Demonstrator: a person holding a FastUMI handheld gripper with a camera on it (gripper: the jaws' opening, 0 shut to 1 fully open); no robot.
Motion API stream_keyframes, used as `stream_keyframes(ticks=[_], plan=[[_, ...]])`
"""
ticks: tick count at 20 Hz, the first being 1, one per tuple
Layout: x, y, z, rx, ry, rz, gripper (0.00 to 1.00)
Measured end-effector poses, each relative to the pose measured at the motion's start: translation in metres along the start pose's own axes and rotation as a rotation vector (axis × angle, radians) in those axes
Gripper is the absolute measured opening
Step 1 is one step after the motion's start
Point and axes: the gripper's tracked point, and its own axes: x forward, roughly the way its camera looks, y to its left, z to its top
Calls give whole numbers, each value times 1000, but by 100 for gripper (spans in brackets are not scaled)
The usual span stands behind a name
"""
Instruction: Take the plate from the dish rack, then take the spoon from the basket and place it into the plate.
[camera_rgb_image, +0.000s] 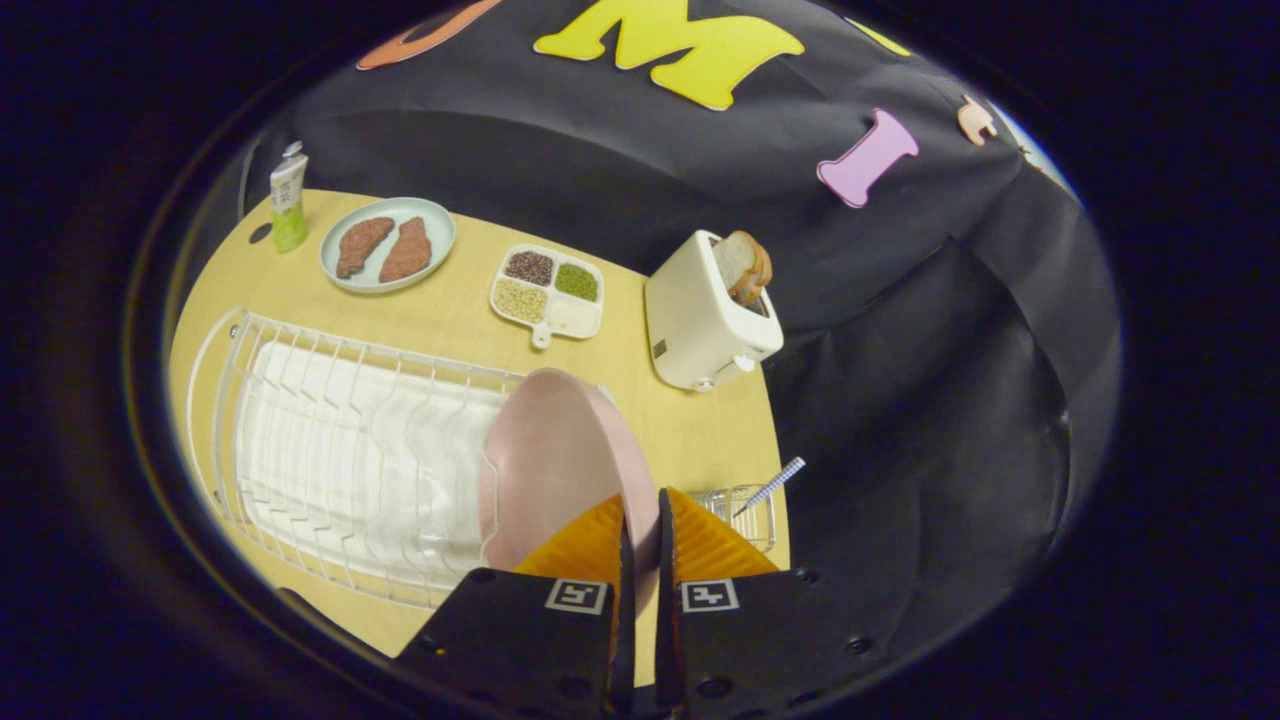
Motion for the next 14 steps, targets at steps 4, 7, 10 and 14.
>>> stream_keyframes(ticks=[4, 7, 10, 14], plan=[[-8, -6, -2, 17, -41, -53, 13], [-19, -19, -10, 43, -66, -40, 13], [-46, -39, -23, 95, -124, 9, 13], [-83, -43, -63, 154, -221, 163, 13]])
